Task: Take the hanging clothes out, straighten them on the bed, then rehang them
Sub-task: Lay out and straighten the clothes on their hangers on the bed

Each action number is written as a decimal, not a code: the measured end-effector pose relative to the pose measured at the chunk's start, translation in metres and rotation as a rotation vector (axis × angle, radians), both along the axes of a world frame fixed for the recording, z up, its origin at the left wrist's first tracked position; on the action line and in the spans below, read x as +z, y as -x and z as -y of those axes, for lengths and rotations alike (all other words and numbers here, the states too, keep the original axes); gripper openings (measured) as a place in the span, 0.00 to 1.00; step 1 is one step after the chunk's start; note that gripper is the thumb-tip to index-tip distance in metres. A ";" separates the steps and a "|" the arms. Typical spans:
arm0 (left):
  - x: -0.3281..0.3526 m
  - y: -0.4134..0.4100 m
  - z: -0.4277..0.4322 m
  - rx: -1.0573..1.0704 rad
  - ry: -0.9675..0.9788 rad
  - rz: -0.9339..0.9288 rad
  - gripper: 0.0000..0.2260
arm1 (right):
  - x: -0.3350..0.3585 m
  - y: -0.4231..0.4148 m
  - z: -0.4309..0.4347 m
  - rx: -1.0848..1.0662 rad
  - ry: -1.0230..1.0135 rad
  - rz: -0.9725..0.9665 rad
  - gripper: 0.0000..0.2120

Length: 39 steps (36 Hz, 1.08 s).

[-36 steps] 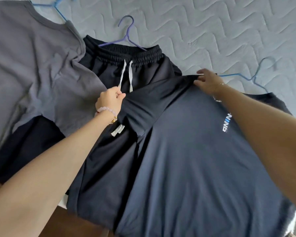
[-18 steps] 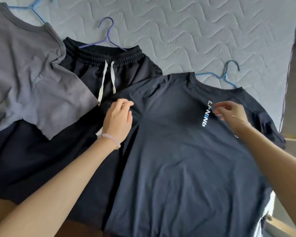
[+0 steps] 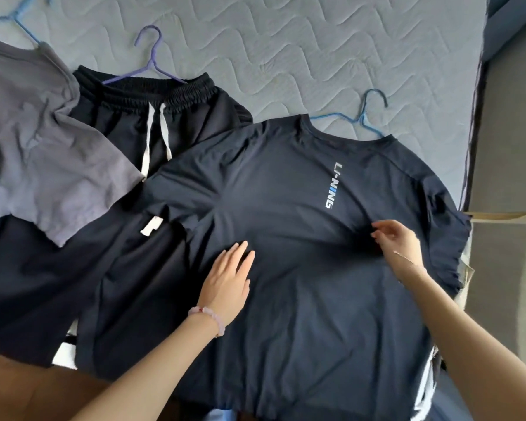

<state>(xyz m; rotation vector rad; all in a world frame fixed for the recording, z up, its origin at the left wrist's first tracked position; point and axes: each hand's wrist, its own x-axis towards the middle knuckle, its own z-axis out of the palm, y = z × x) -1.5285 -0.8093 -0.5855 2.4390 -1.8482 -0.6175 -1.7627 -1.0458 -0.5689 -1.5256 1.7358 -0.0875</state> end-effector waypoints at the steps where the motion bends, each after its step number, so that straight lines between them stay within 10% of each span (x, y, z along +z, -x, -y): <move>1: -0.001 0.001 0.001 0.007 0.009 0.017 0.25 | 0.002 -0.001 0.011 0.064 0.046 -0.054 0.12; 7: -0.002 0.006 0.011 0.061 0.035 0.047 0.21 | 0.008 -0.028 0.102 0.292 0.264 -0.192 0.20; 27: 0.056 0.013 -0.007 0.151 0.141 0.009 0.13 | 0.003 0.000 0.124 0.390 -0.035 -0.404 0.18; 39: 0.055 0.024 -0.021 0.113 0.089 0.021 0.19 | 0.007 -0.011 0.129 0.326 0.115 -0.168 0.23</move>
